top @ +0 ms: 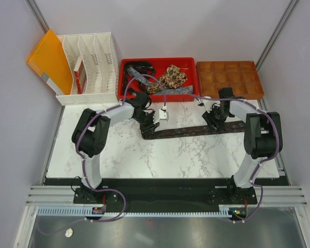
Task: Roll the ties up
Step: Roll the tie at the center of the board.
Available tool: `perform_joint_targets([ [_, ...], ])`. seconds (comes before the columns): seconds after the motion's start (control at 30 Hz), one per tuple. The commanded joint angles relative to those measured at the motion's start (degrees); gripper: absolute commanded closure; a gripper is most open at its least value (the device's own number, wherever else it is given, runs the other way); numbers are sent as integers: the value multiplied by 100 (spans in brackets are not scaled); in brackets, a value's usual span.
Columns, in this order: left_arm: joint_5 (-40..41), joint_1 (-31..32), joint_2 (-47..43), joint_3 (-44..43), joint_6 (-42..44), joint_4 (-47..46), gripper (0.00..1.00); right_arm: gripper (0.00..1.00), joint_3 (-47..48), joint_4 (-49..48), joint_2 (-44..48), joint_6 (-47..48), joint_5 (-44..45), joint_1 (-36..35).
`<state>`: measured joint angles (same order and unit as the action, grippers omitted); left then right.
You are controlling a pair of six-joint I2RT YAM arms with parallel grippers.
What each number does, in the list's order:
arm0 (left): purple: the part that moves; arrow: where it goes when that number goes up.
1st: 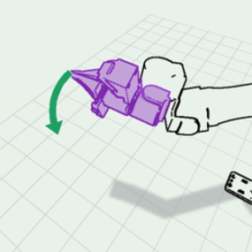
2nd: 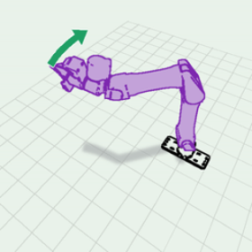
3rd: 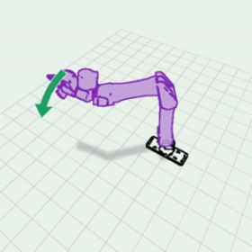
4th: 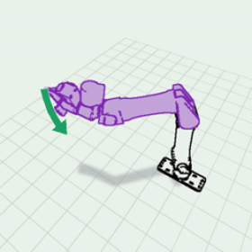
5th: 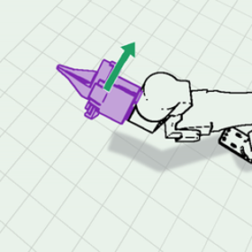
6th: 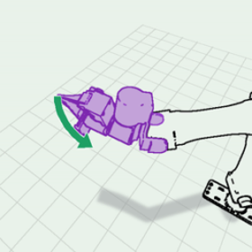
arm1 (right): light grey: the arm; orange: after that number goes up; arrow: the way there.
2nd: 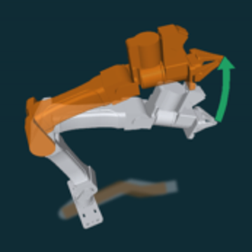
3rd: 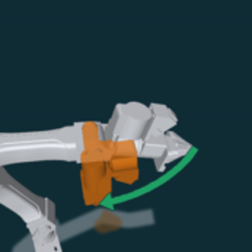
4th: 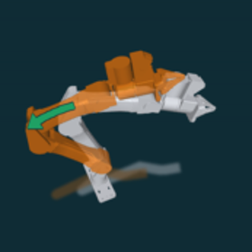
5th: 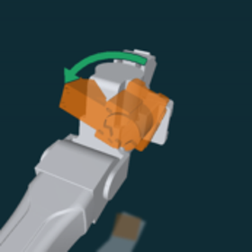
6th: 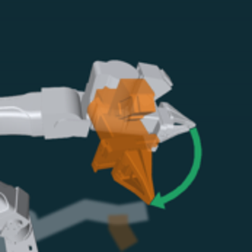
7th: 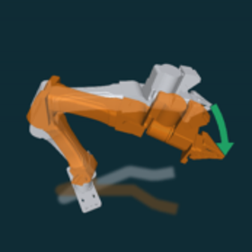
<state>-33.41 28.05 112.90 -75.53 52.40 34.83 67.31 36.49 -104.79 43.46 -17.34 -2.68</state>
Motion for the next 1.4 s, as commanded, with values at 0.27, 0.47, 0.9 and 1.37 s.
perform_joint_targets([
  [0.27, 467, 271, -137, 117, 15, -424, 66, 36, 723, 18, 407, -2899, -2770, 154],
  [0.47, 274, 271, -637, 784, 165, -836, 65, 37, -304, -2372, 495, -6124, -3047, -679],
  [0.9, 186, 280, -1472, 1312, 244, -1163, 63, 55, -280, -3070, -927, -6886, -2872, -1877],
  [1.37, 53, 280, -1236, 1480, 1062, -802, 61, 58, -613, -4536, -754, -8474, -2994, -2052],
])
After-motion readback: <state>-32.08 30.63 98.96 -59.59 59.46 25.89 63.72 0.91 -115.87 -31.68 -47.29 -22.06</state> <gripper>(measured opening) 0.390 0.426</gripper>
